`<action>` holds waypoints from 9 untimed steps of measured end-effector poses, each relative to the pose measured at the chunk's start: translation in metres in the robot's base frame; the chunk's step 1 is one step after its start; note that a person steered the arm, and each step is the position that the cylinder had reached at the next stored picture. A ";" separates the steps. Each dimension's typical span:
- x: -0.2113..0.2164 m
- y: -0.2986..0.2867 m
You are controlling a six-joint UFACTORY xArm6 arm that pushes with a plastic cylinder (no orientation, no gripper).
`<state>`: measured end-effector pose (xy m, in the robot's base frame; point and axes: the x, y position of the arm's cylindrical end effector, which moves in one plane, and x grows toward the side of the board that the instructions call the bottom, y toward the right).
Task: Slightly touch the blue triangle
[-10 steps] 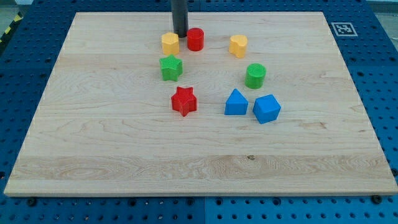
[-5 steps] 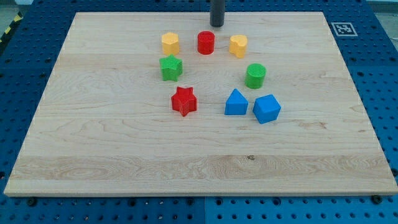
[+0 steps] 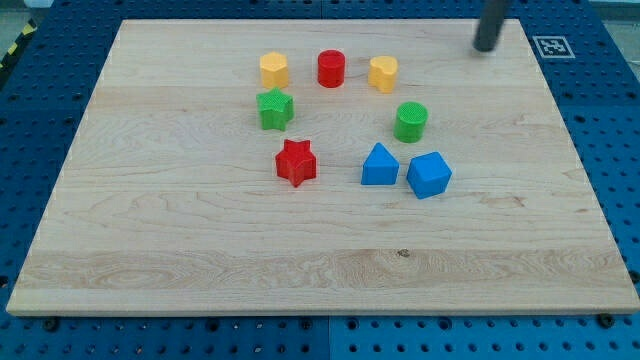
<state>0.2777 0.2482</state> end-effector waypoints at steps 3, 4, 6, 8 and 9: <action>0.157 -0.026; 0.157 -0.033; 0.157 -0.093; 0.159 -0.134; 0.164 -0.152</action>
<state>0.4418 0.0965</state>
